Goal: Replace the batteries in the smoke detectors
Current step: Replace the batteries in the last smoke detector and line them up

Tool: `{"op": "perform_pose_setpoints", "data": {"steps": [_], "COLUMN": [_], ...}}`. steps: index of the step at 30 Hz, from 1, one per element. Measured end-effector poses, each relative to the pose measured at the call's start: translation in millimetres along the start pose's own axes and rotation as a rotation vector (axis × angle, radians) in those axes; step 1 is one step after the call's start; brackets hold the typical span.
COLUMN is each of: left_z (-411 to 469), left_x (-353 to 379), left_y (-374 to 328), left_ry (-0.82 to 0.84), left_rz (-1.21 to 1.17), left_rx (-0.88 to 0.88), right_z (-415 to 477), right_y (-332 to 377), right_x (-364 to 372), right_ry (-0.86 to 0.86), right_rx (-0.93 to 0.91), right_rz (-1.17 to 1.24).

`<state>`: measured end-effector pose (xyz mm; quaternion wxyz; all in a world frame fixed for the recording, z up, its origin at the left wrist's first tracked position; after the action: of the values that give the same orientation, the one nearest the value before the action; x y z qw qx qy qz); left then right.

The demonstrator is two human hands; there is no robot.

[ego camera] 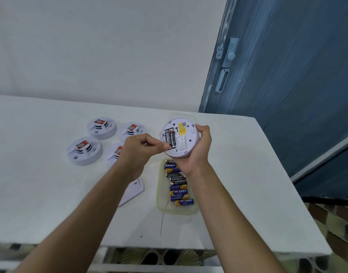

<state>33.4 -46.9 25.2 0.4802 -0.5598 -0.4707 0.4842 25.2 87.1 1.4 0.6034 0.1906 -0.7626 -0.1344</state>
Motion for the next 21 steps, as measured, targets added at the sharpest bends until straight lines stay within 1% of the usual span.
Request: {"op": "perform_pose_setpoints", "data": {"steps": [2, 5, 7, 10, 12, 13, 16, 18, 21], "left_z": [0, -2, -4, -8, -13, -16, -30, -36, -41], "left_x": [-4, -16, -29, -50, -58, -61, -66, -68, -66], "left_y": [5, 12, 13, 13, 16, 21, 50, 60, 60], "left_ry": [0.038, 0.051, 0.020, -0.022, 0.037, 0.102, 0.326, 0.348, 0.315], "left_rz": [-0.003, 0.103, 0.286, 0.642, 0.875, 0.974, 1.234, 1.322, 1.341], "left_rx": [-0.063, -0.088, -0.036, 0.066, 0.123, 0.125, 0.041, 0.028, 0.063], "right_z": [-1, 0, 1, 4, 5, 4, 4, 3, 3], "right_y": [-8, -18, -24, -36, -44, -48, -57, -61, -68], "right_x": [2, 2, 2, 3, 1, 0, -4, -3, 0], "right_ry": [0.010, -0.006, -0.013, -0.005, -0.002, -0.006, -0.020, -0.026, -0.032], "right_rx": [0.027, 0.051, 0.054, 0.052, 0.060, 0.067, 0.082, 0.097, 0.105], "right_rz": [0.001, -0.012, -0.041, -0.077, -0.065, -0.058, -0.040, -0.024, -0.007]}}
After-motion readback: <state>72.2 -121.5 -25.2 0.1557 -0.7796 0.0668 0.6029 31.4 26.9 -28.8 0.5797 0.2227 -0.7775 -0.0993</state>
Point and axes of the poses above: each hand's wrist, its own z-axis towards the middle knuckle, its own x-axis out of the palm, y = z × x, the point moved 9 cm from there along z, towards the middle knuckle, and after that the axes turned 14 degrees about z, right-handed, at the moved point
